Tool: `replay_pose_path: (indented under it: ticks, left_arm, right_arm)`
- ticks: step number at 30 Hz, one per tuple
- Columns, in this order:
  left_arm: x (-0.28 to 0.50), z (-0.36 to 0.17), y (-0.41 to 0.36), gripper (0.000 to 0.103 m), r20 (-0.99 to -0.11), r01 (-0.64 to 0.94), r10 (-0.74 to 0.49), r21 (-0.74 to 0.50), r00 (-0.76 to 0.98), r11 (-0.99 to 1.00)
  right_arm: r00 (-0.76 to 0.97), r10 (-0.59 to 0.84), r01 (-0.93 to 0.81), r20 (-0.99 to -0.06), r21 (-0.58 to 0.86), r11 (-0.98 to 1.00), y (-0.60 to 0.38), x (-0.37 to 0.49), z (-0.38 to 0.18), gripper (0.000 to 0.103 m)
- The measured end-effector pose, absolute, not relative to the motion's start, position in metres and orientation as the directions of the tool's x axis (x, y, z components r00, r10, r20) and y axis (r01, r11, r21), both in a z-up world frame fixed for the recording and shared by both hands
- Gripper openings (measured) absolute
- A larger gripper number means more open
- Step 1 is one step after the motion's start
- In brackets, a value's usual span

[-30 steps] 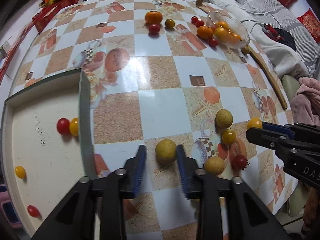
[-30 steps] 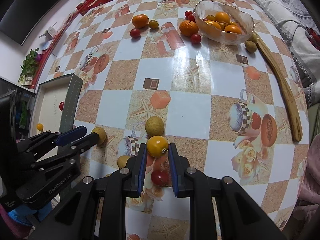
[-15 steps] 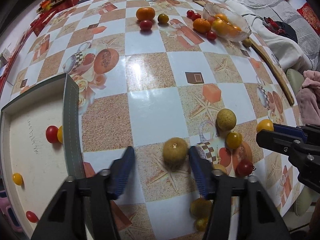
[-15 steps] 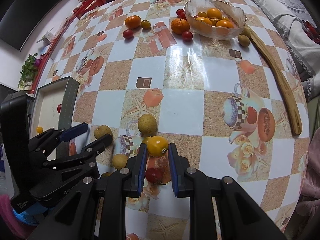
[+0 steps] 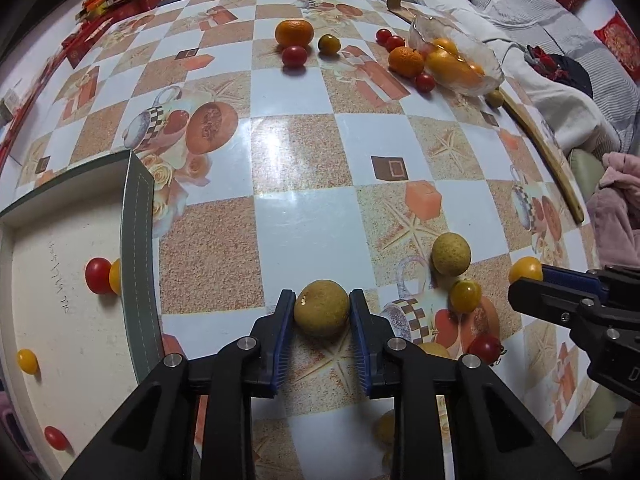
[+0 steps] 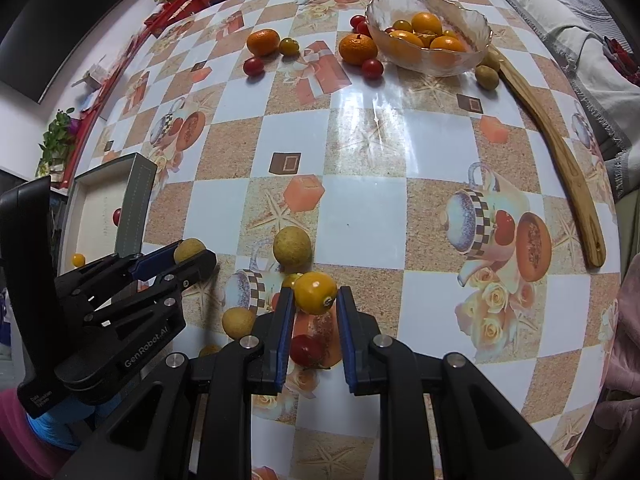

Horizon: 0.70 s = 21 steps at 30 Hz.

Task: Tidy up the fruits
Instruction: 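Lift the green-yellow fruit with the left tool while the right tool lifts its yellow tomato, then lower the green-yellow fruit into the box and open the left tool while the right releases its tomato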

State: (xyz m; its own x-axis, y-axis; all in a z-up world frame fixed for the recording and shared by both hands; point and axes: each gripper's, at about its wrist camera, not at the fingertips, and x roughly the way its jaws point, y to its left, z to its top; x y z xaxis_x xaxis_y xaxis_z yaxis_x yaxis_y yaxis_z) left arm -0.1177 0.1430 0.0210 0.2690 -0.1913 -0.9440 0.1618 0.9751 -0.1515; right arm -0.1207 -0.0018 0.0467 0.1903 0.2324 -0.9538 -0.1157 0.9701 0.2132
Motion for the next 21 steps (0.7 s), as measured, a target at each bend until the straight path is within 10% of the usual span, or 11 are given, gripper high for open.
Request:
replay_pose_path:
  ticks: [21]
  left_arm:
    - [-0.138, 0.068, 0.212, 0.029, -0.919, 0.035, -0.168, -0.167, 0.355, 0.985]
  right_arm:
    - [0.189, 0.274, -0.239, -0.943, 0.226, 0.944, 0.054, -0.105, 0.061, 0.023]
